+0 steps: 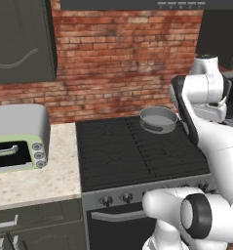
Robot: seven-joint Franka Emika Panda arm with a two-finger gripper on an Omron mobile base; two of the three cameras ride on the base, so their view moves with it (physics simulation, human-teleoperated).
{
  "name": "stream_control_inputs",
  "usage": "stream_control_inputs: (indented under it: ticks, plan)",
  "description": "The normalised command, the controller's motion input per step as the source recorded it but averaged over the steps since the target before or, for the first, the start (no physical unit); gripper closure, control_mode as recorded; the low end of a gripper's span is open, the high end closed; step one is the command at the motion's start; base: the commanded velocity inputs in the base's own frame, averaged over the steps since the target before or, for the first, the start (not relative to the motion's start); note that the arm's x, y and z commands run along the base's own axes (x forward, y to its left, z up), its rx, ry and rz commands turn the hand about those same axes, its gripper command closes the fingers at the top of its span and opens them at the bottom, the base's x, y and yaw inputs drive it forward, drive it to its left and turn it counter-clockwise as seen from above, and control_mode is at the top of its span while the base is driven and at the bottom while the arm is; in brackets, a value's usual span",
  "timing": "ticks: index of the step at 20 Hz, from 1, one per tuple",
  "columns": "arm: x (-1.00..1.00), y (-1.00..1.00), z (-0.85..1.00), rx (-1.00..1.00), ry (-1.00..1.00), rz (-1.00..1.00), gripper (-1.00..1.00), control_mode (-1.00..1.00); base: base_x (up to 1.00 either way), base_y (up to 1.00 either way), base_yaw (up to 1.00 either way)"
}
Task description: Retrieve the frozen meat and place it in the pot on a burner. Then turn the burner on.
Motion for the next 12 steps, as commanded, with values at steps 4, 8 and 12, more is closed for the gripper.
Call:
stream_control_inputs:
  ticks: [4,8,12]
  plan:
    - [-0.08,-0.71,-0.17,-0.03,0.02,-0.34,-1.00,-1.00,0.00,0.00,0.00]
    - [-0.02,-0.79,-0.48,0.00,0.00,-0.33,-1.00,-1.00,0.00,0.00,0.00]
    - [0.17,-0.65,-0.44,0.00,0.00,-0.14,-1.00,-1.00,0.00,0.00,0.00]
